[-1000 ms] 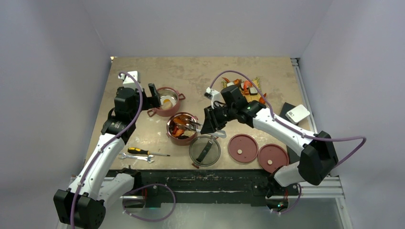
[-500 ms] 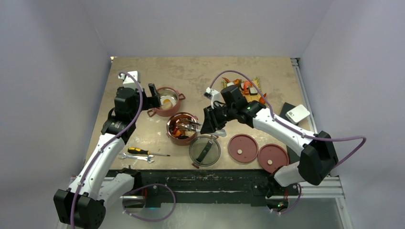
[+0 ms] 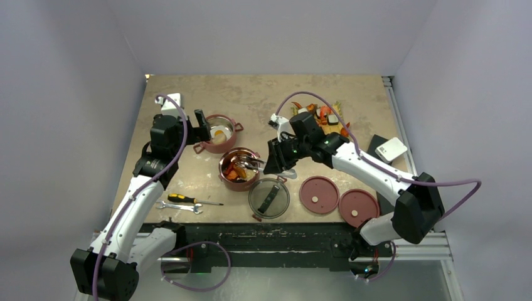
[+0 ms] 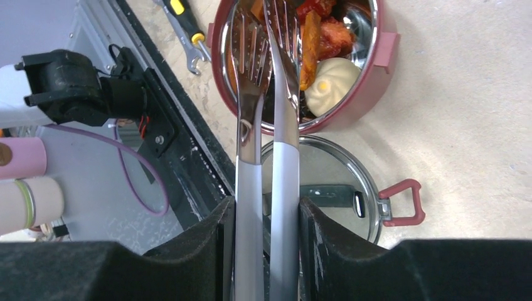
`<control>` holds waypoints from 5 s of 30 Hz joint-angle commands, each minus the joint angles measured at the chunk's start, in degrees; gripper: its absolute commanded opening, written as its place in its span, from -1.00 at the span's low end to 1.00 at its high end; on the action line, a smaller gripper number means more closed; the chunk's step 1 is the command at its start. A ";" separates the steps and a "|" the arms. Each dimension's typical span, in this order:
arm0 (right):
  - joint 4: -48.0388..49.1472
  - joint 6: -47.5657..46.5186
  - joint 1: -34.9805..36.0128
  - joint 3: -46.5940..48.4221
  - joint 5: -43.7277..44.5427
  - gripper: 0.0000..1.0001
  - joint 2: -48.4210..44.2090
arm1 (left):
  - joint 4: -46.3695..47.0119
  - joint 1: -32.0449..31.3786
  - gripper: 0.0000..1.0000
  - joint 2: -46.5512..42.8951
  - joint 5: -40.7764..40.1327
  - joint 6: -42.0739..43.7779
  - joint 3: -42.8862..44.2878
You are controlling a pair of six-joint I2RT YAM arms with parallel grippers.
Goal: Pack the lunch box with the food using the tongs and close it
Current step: Place the fake food in the packing box, then pick up the fake food from the plate, then place the fake food in the packing box.
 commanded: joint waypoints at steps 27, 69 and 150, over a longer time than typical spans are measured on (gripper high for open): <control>2.84 8.65 -46.64 -11.21 11.53 -0.24 -13.89 | 2.03 -0.21 0.99 -1.57 -0.63 -0.30 0.24; 13.29 3.51 -46.56 -8.65 9.79 -0.06 2.43 | 1.78 -0.21 0.99 -1.09 -0.86 -0.02 0.54; 11.45 5.18 -3.48 20.86 6.62 -0.80 14.60 | 2.00 -0.15 0.99 -1.56 -0.81 -0.26 0.37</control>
